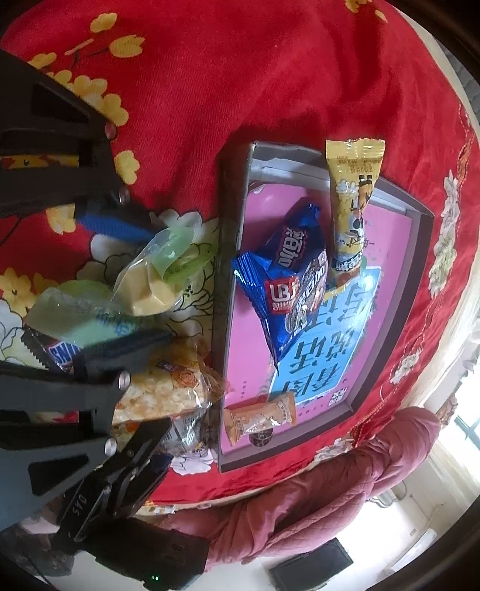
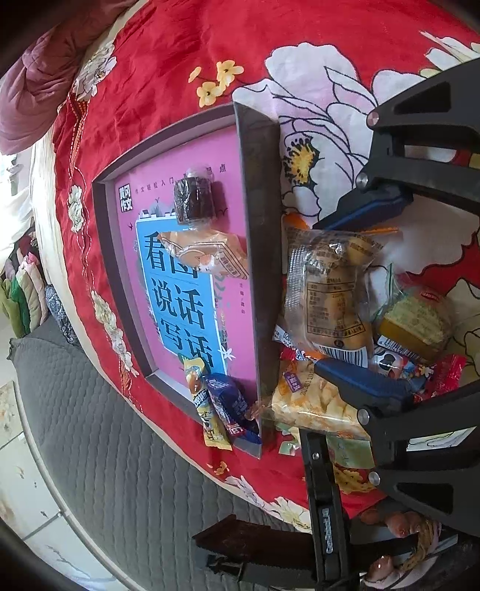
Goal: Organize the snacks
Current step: 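Grasp the clear cookie bag with the right tool while the left tool grasps the green packet, then lift both held snacks off the pile and carry them toward the tray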
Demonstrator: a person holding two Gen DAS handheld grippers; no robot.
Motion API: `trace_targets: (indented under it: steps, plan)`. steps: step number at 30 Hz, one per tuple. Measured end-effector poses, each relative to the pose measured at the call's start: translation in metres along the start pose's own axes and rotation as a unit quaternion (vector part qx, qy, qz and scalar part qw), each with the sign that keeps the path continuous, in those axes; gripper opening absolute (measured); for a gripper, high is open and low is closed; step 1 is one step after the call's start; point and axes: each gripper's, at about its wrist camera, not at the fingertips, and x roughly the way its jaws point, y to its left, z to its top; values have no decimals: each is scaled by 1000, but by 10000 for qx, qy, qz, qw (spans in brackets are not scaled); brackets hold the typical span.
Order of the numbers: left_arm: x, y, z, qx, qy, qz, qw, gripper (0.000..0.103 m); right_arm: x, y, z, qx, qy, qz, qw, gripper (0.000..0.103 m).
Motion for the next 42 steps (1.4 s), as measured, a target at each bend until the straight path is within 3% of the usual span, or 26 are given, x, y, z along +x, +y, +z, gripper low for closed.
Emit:
trace_targets:
  steps: [3, 23, 42]
  plan:
    - [0, 0, 0, 25, -40, 42, 10000, 36, -3, -2, 0, 49, -51, -35, 10000, 66]
    - [-25, -2, -6, 93, -273, -28, 9996, 35, -27, -16, 1, 365, -378, 155, 9985, 66]
    - [-67, -17, -1, 269, -767, 16, 9967, 35, -47, -5, 3, 138, -816, 163, 9964, 66]
